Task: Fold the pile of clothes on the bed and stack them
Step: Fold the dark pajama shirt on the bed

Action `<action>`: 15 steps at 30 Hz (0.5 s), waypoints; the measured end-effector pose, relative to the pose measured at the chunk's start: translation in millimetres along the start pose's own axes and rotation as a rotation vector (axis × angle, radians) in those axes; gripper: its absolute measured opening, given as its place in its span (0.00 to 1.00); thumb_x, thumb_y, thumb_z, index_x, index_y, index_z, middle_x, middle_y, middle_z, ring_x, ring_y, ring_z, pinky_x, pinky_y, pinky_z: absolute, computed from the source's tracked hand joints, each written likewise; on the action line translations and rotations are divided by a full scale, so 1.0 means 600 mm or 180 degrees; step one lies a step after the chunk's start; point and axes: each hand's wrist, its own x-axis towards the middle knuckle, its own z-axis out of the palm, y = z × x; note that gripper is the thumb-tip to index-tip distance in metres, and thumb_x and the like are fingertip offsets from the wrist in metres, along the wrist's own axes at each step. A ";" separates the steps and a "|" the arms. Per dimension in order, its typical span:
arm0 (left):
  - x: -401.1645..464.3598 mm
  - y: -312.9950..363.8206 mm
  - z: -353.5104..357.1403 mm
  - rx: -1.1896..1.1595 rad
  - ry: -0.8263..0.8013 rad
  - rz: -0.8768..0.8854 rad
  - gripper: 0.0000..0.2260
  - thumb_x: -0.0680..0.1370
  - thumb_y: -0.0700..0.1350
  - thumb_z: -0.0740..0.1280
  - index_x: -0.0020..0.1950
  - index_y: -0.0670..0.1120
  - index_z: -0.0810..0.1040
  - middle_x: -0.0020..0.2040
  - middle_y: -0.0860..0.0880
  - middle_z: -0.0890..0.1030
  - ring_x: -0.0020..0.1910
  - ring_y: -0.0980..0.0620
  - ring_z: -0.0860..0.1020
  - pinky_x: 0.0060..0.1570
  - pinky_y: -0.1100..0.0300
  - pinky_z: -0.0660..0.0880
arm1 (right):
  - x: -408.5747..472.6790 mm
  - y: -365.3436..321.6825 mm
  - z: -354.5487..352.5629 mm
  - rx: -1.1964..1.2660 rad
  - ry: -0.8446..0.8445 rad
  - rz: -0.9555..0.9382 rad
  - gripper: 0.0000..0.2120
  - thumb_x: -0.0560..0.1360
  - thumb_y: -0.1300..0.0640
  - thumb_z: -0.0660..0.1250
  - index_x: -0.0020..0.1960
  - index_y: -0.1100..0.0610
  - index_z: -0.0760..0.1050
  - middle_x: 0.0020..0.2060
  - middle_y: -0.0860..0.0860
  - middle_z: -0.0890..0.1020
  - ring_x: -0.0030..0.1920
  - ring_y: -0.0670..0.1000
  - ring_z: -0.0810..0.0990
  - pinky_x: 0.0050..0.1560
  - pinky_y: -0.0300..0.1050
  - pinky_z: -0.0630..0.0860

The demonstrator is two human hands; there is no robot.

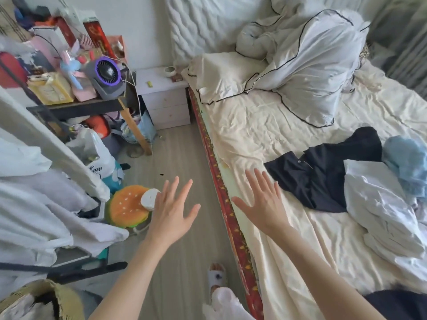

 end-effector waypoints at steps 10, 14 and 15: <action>0.280 -0.009 -0.051 -0.0160 -0.0210 0.0188 0.28 0.80 0.57 0.57 0.77 0.55 0.52 0.78 0.49 0.47 0.77 0.49 0.43 0.74 0.52 0.47 | 0.262 0.013 -0.017 -0.0070 -0.0010 0.0279 0.37 0.76 0.34 0.55 0.77 0.47 0.47 0.77 0.49 0.50 0.77 0.50 0.44 0.74 0.50 0.38; 0.412 -0.022 -0.040 -0.0028 -0.0403 0.0542 0.28 0.80 0.58 0.56 0.77 0.54 0.52 0.78 0.48 0.48 0.77 0.47 0.44 0.74 0.51 0.48 | 0.343 0.034 -0.007 -0.0149 -0.0002 0.0629 0.38 0.75 0.33 0.55 0.77 0.46 0.45 0.78 0.48 0.49 0.77 0.50 0.43 0.73 0.50 0.37; 0.450 -0.027 -0.035 -0.0022 -0.0479 0.0641 0.28 0.80 0.58 0.56 0.77 0.54 0.53 0.78 0.48 0.48 0.77 0.47 0.44 0.74 0.51 0.48 | 0.364 0.039 -0.002 -0.0156 0.0009 0.0743 0.38 0.75 0.33 0.54 0.77 0.46 0.45 0.78 0.48 0.48 0.77 0.50 0.43 0.74 0.50 0.37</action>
